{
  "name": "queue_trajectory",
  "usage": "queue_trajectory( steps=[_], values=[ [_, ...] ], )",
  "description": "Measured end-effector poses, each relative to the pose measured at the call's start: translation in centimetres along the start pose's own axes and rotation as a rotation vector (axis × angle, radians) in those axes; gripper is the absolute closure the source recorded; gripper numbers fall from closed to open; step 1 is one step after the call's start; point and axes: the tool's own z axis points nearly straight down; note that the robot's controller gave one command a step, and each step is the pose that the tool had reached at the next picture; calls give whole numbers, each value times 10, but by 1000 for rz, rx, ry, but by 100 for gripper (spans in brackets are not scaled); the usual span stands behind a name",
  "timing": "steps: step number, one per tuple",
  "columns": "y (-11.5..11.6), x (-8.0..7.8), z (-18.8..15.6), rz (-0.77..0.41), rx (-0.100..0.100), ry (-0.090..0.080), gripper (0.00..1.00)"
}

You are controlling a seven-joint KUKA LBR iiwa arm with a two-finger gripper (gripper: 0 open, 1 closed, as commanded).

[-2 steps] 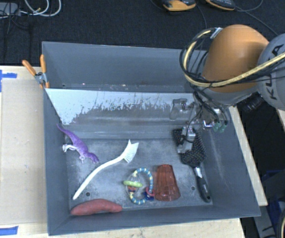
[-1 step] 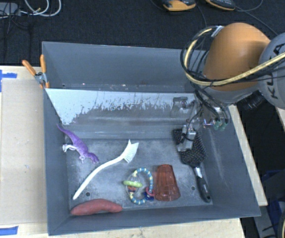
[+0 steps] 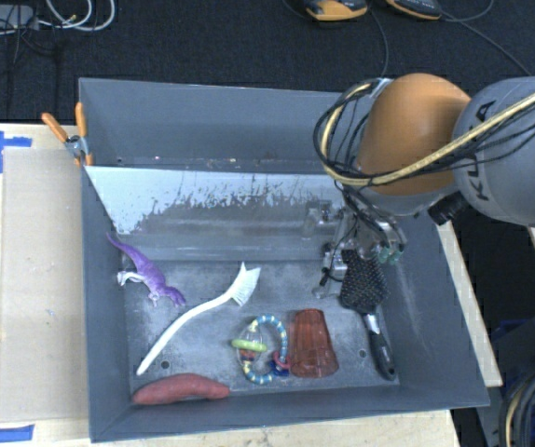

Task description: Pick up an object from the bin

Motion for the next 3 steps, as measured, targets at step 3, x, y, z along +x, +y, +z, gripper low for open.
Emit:
queue_trajectory(
  steps=[3],
  values=[
    [39, 13, 94, -106, -1, 3, 0]
  ],
)
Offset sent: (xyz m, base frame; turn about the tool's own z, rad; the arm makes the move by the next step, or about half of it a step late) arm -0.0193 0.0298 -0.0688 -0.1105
